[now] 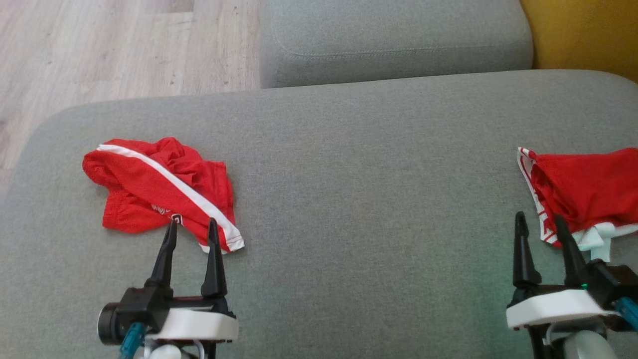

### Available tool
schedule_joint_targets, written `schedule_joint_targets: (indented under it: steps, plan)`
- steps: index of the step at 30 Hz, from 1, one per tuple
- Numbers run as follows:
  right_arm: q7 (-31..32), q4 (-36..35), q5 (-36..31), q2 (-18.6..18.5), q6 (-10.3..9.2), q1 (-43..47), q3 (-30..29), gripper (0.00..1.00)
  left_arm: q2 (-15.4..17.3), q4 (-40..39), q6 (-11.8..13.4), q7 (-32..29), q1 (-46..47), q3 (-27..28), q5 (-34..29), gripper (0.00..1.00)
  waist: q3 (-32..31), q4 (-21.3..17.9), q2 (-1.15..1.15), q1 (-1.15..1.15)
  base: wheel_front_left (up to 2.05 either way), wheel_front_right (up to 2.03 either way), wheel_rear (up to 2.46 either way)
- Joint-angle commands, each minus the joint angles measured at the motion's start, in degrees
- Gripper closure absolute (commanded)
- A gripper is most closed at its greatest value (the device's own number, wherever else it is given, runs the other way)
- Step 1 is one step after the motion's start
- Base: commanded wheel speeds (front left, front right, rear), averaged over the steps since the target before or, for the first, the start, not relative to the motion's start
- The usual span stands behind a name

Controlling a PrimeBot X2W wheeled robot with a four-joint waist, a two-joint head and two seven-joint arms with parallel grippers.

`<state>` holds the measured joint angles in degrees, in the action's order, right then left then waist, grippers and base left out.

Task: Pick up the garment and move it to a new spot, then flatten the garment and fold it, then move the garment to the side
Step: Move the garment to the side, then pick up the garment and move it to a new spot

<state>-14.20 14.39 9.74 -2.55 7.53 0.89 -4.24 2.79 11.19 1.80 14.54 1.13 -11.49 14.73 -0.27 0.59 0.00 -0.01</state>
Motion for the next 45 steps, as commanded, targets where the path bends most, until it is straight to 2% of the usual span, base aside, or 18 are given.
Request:
schedule_joint_targets:
  steps: [1, 10, 16, 34, 45]
  plan:
    - [-0.7, -1.6, 0.5, -0.3, -0.04, -1.6, 1.8, 0.00, 0.1, -1.6, 0.3, 0.5, 1.8, 1.5, 0.0, 0.00, 0.1, -0.1, 0.00, 0.01, 0.00, 0.00, 0.00]
    - [-0.8, -2.9, 0.9, -0.3, -0.04, -2.1, 2.2, 0.00, 0.1, -0.7, 0.5, 0.5, 2.7, 1.2, 0.1, 0.00, 0.2, -0.6, 0.00, 0.01, 0.00, 0.00, 0.00]
    - [-0.8, -3.4, 1.3, -0.3, -0.04, -1.8, 2.3, 0.00, 0.1, -0.8, 0.5, 0.5, 2.9, 1.1, 0.1, 0.00, -0.3, 0.5, 0.00, 0.01, 0.00, 0.00, 0.00]
    - [-0.8, -3.8, 3.0, -0.3, -0.04, 0.2, 8.9, 0.00, 0.1, -0.5, -0.3, 0.5, 2.2, 2.7, -1.7, 0.00, -1.9, 13.6, 0.00, 0.01, 0.00, 0.00, 0.00]
    - [-0.8, -3.6, 3.6, -0.3, -0.04, 0.9, 9.7, 0.00, 0.1, -0.6, -0.5, 0.5, 1.7, 2.8, -2.1, 0.00, -2.2, 17.1, 0.00, 0.01, 0.00, 0.00, 0.00]
